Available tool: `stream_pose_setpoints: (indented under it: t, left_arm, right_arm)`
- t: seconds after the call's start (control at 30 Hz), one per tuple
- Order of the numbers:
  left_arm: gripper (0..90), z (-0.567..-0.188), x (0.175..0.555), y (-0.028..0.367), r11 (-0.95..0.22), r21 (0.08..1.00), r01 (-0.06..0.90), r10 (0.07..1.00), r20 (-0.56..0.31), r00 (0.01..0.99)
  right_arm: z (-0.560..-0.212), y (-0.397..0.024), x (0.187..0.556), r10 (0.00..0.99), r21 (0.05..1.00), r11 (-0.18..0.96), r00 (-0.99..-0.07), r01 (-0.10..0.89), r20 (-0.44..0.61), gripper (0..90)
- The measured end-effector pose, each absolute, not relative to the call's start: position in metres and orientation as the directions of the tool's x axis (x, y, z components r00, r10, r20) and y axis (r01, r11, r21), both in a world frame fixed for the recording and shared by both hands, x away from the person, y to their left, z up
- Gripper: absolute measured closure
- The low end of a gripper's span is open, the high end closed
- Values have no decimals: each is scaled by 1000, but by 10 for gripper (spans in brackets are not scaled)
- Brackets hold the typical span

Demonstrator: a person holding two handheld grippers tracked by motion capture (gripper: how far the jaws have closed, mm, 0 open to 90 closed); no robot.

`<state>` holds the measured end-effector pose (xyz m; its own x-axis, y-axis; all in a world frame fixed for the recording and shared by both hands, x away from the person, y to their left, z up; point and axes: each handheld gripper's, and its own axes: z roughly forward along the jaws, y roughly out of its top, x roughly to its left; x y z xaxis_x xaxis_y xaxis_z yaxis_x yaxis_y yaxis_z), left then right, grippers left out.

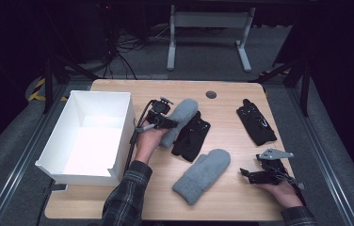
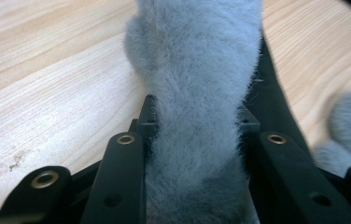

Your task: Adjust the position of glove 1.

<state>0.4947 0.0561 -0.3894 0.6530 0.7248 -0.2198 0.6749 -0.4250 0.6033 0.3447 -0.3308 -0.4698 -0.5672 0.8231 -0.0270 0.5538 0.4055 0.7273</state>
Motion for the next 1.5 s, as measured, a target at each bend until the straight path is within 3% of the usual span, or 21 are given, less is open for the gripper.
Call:
stream_pose_setpoints:
  t: [0.6, 1.5]
  left_arm:
    - [668, -364, 440, 36, -502, 620, 603, 633, -212, 744]
    - [661, -399, 365, -7, -538, 616, 576, 547, -265, 794]
  right_arm:
    - [-470, -331, 345, 823, 726, 407, -568, 554, -27, 85]
    - [-470, -331, 345, 821, 726, 408, -570, 554, -27, 85]
